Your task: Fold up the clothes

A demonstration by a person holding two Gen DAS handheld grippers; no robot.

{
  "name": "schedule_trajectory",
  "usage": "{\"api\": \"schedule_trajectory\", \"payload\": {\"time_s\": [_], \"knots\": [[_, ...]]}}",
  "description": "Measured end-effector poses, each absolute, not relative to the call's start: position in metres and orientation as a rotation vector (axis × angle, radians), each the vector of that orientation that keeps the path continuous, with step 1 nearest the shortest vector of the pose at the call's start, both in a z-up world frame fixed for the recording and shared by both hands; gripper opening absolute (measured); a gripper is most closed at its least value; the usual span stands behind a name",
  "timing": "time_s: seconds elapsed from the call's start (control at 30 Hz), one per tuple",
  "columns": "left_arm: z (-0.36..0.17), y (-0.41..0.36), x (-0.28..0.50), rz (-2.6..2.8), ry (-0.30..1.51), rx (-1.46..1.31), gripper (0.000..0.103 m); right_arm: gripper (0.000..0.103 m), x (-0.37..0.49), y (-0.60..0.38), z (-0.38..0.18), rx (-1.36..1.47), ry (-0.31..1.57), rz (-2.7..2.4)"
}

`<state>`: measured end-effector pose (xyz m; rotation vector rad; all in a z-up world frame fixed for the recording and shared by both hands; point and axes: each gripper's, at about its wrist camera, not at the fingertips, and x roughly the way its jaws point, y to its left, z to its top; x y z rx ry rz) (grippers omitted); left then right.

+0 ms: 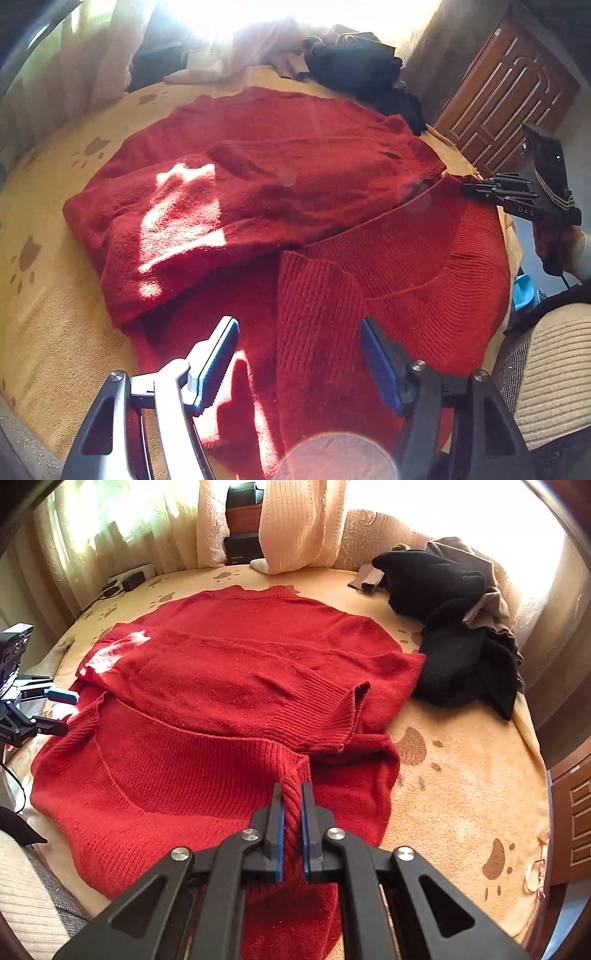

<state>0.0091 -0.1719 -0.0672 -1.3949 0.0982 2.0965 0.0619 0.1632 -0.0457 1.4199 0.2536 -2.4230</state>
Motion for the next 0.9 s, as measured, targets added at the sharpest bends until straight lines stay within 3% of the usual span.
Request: {"api": "schedule_trajectory", "payload": {"time_s": [0.03,0.07,0.1,0.2,0.5,0.7,0.77,0.8,0.83,0.87,0.9], "knots": [[-0.070,-0.168,0.008,2.104,0.097,-1.402,0.068,0.008,0.061,0.163,-0.047,1.425,0.254,-2.421],[-0.074,-0.165,0.006,2.098,0.084,-1.425,0.050,0.008,0.061,0.163,-0.049,1.431,0.255,-2.419],[-0.079,-0.163,0.004,2.096,0.079,-1.463,0.021,0.008,0.061,0.163,-0.050,1.437,0.256,-2.418],[-0.078,-0.170,0.000,2.168,-0.008,-1.492,0.009,0.008,0.063,0.166,-0.053,1.453,0.261,-2.420],[-0.040,-0.235,0.000,2.343,-0.404,-1.359,0.008,0.008,0.067,0.183,-0.028,1.388,0.181,-2.550],[-0.069,-0.251,-0.017,2.351,-0.513,-1.455,0.008,0.011,0.028,0.206,-0.075,1.628,0.023,-2.582],[-0.062,-0.241,-0.011,2.319,-0.462,-1.406,0.008,0.019,0.026,0.211,-0.078,1.645,-0.017,-2.564],[-0.058,-0.235,-0.009,2.304,-0.414,-1.390,0.008,0.034,0.029,0.213,-0.073,1.619,-0.017,-2.581],[-0.054,-0.228,-0.006,2.288,-0.365,-1.376,0.009,0.042,0.031,0.215,-0.067,1.593,-0.016,-2.599],[-0.050,-0.221,-0.004,2.272,-0.315,-1.362,0.014,0.065,0.034,0.217,-0.062,1.573,0.000,-2.633],[-0.051,-0.213,-0.004,2.266,-0.254,-1.385,0.036,0.083,0.038,0.219,-0.056,1.545,0.011,-2.677]]}}
